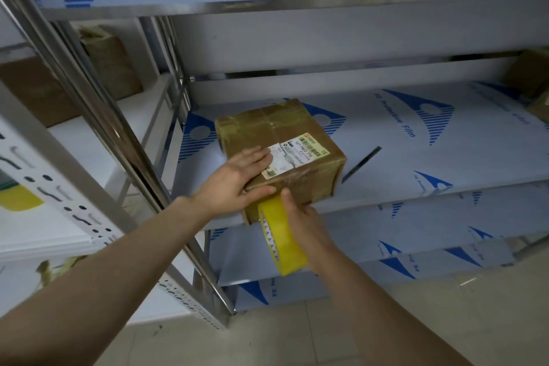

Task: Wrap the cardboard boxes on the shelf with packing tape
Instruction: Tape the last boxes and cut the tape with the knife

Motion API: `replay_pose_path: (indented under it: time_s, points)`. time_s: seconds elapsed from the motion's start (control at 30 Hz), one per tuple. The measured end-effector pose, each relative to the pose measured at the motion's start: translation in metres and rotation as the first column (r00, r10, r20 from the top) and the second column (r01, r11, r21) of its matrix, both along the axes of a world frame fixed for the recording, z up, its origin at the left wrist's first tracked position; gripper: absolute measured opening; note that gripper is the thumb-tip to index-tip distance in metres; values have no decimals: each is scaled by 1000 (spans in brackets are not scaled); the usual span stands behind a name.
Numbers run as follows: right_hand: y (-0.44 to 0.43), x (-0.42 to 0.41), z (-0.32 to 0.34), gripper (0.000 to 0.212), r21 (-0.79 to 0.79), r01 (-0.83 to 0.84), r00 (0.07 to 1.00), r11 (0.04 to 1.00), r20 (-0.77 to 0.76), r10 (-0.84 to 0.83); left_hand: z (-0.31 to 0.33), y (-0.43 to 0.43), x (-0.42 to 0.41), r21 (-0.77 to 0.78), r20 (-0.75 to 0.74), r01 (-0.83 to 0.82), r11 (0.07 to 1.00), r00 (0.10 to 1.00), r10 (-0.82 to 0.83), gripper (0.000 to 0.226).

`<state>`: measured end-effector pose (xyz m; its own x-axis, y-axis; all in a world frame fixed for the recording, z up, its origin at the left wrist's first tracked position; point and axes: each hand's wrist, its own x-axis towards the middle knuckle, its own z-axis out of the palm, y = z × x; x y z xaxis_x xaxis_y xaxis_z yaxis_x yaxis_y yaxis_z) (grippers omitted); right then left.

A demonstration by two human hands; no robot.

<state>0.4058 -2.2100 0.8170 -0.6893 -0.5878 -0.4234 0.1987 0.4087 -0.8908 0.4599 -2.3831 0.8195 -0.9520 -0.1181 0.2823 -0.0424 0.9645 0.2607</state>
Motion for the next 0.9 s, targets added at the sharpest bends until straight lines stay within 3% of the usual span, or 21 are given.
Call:
replay_pose_path:
  time_s: [0.1,0.2,0.33,0.5,0.6,0.73,0.9]
  points:
    - [9,6,-8,28,-148,-33,987,988,153,56,-15,-5,-3,-76,-52,-7,997,999,3,76]
    - [16,12,-18,29,-212,27,990,977,143,4,-17,-7,-5,-71,-30,17,997,999,-19,82]
    - [13,18,-23,37,-93,11,995,996,103,-2,-11,-4,-2,-4,15,-15,1000,1000,15,87]
    - [0,8,-22,34,10,4,991,1000,134,-5,-14,2,-2,-102,12,-38,994,999,40,80]
    - [-7,4,-23,33,19,18,980,1000,198,-21,-14,4,-2,-81,4,-77,994,997,78,85]
    - [-11,0,-23,28,17,12,982,1000,187,-15,-19,7,-4,-63,-69,-88,994,994,84,73]
    - [-9,-2,-22,27,35,-3,977,999,214,-5,-19,1,-4,-80,-62,-85,993,995,80,83]
